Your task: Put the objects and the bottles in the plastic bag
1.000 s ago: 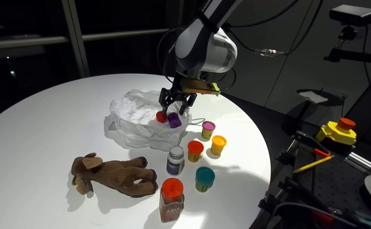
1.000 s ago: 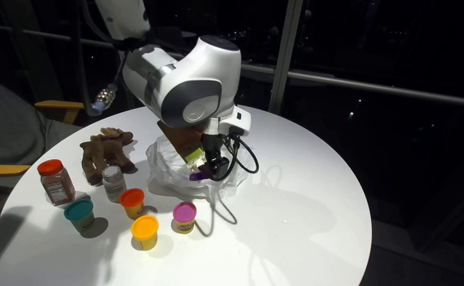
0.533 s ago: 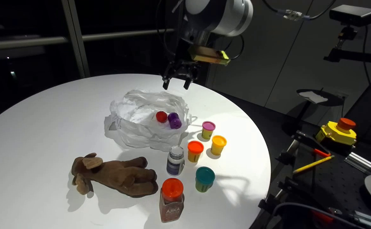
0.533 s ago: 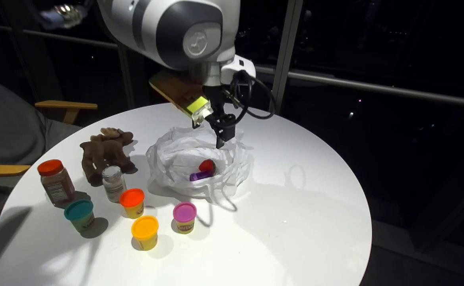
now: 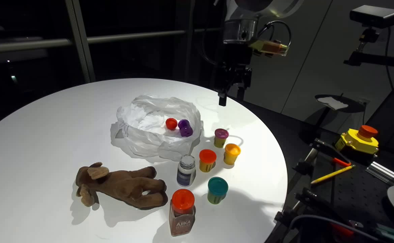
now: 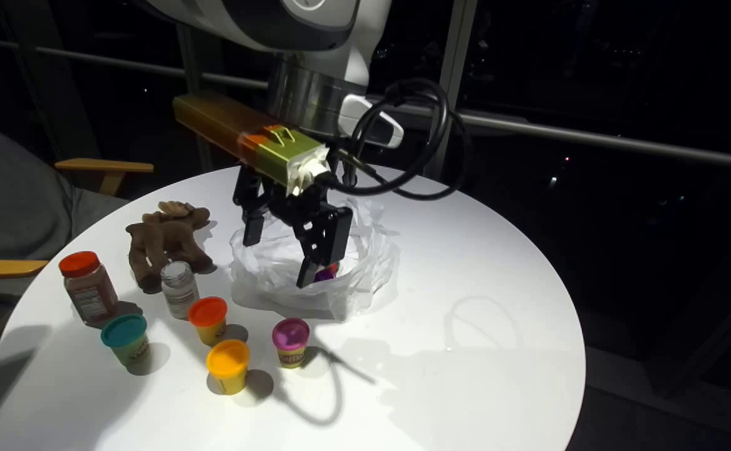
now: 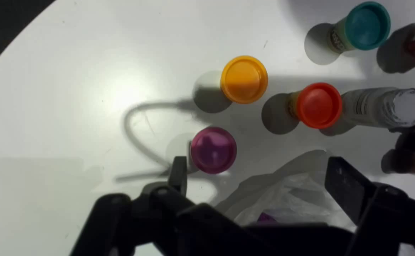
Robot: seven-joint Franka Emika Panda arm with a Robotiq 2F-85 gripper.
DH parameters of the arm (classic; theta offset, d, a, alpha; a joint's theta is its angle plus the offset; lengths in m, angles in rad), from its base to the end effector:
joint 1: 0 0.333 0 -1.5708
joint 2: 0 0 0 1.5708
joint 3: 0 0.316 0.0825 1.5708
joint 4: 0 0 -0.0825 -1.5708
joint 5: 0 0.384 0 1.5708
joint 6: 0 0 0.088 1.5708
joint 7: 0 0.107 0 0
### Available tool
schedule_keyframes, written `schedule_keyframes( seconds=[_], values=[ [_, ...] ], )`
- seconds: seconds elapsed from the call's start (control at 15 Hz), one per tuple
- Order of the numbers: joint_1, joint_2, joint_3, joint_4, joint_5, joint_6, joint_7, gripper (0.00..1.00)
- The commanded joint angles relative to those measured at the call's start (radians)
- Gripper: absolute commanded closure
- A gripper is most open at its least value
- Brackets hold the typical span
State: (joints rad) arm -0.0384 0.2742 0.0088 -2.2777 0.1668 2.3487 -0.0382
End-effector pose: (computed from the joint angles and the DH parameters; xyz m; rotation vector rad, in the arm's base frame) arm 0.5117 -0.0126 0.2192 -3.0056 0.1817 0.3008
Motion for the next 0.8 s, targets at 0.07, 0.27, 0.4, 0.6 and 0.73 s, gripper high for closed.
schedule_keyframes(
  seconds=[0.07, 0.27, 0.4, 0.6, 0.73],
  values=[
    [-0.011, 0.015, 0.001, -0.071, -0.006, 0.084, -0.077, 0.0],
    [-0.024, 0.075, 0.023, -0.098, 0.042, 0.272, -0.109, 0.0],
    [-0.028, 0.124, 0.039, -0.107, 0.063, 0.392, -0.105, 0.0],
    [-0.027, 0.198, 0.045, -0.102, 0.038, 0.51, -0.078, 0.0],
    [-0.029, 0.239, 0.048, -0.091, 0.026, 0.544, -0.065, 0.0]
  ],
)
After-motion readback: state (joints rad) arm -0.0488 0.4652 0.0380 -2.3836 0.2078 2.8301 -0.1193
